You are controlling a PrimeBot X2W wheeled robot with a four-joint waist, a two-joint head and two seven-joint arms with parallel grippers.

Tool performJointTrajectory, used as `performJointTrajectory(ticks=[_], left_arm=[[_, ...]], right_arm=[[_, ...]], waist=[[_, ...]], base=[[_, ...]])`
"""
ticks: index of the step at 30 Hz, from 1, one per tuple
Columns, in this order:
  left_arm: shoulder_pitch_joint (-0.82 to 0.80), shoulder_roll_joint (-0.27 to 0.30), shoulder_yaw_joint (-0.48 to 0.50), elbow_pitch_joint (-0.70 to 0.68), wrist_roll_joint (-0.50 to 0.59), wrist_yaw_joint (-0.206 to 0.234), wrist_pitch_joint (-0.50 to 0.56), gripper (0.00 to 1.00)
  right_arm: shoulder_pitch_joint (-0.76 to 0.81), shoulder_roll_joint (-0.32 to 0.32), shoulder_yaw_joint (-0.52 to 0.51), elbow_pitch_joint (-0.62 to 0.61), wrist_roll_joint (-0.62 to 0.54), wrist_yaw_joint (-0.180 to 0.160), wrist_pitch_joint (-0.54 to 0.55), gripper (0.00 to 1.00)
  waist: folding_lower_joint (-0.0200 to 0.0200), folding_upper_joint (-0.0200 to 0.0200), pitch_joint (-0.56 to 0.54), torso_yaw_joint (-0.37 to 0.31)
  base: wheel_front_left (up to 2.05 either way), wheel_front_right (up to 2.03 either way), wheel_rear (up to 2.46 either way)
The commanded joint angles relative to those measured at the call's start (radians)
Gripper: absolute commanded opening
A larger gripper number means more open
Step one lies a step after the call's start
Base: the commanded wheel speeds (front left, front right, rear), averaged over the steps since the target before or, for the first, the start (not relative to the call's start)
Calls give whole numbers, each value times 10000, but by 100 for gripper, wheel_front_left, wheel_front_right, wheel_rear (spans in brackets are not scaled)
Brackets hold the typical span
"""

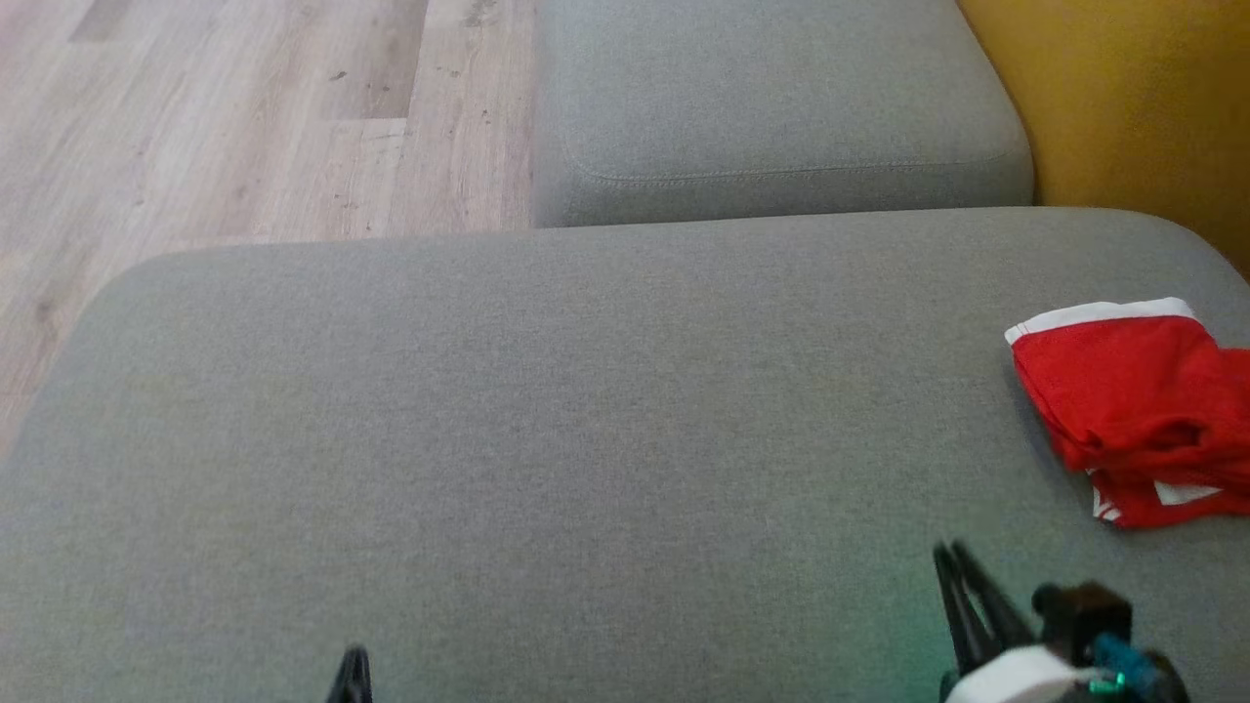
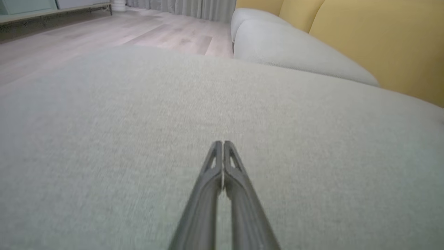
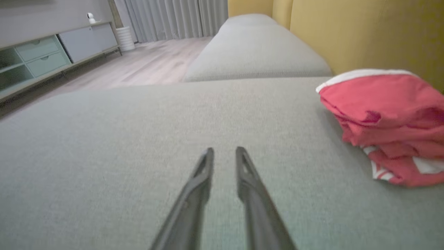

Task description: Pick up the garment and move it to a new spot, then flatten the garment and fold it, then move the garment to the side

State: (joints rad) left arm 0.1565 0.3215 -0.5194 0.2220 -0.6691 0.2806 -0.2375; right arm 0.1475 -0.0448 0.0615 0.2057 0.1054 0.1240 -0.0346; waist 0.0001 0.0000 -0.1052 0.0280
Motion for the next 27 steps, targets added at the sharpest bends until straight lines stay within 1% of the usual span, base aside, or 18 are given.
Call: performJointTrajectory(ticks=[1,6,27], left_arm=[[97,-76,-4,158,-13,-4,4,0],[22,-155,187,140,-319,-125,106,0],[-478,-591,1268,203,-2003,-858,697,0]], right_arm=[[105,0,2,186,17,0,7,0],[37,-16,-26,173,512,2,29,0],[-439,-107,-232,222,3253,14,208,0]], waist=[[0,0,2,0],[0,0,37,-9],[0,0,227,-58]], base=[[0,0,0],[0,0,0],[0,0,0]])
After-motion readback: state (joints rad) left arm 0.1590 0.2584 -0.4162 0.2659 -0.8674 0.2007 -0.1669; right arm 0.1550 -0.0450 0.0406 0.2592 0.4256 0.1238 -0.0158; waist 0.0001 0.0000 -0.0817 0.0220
